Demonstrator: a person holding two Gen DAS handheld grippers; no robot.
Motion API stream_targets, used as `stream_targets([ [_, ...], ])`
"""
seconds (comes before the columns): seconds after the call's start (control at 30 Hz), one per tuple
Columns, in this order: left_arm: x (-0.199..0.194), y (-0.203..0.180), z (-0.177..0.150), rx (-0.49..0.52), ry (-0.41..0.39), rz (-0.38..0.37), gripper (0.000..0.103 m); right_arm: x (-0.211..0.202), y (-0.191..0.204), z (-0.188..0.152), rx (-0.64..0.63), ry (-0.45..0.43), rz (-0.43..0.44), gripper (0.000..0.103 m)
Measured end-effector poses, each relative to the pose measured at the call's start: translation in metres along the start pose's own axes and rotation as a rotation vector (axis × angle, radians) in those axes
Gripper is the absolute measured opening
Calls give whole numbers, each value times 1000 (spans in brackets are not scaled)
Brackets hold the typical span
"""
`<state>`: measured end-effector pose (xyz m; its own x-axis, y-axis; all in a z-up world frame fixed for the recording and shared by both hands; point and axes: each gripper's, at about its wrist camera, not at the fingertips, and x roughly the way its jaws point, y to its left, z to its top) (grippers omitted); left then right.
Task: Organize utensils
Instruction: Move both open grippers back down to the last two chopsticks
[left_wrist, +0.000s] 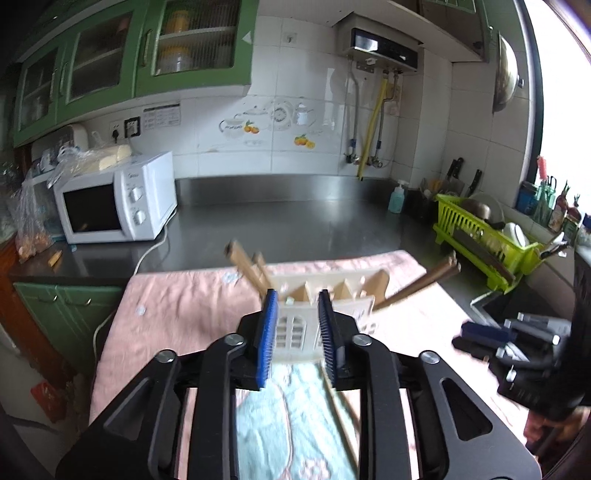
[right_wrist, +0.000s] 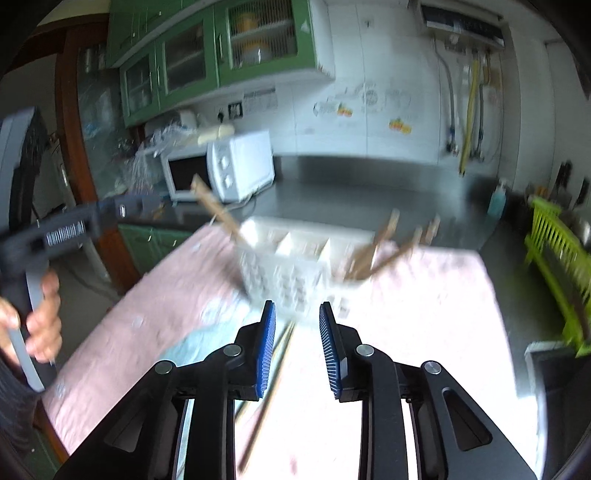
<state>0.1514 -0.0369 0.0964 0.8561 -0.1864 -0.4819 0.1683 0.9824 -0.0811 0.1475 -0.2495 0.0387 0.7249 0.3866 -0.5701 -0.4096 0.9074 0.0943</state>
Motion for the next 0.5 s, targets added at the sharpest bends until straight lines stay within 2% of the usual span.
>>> stream_targets([
  [0.1,-8,4,-22,-7,5,17,36,9,10,-38,35,50,23,24],
  [0.3,-14,16,-65,-46,39,34,46,43,28,-97,100,167,47,24],
  [0.5,-14,30,-100,-79,72,78,50,67,37,-126,133,222,34,24],
])
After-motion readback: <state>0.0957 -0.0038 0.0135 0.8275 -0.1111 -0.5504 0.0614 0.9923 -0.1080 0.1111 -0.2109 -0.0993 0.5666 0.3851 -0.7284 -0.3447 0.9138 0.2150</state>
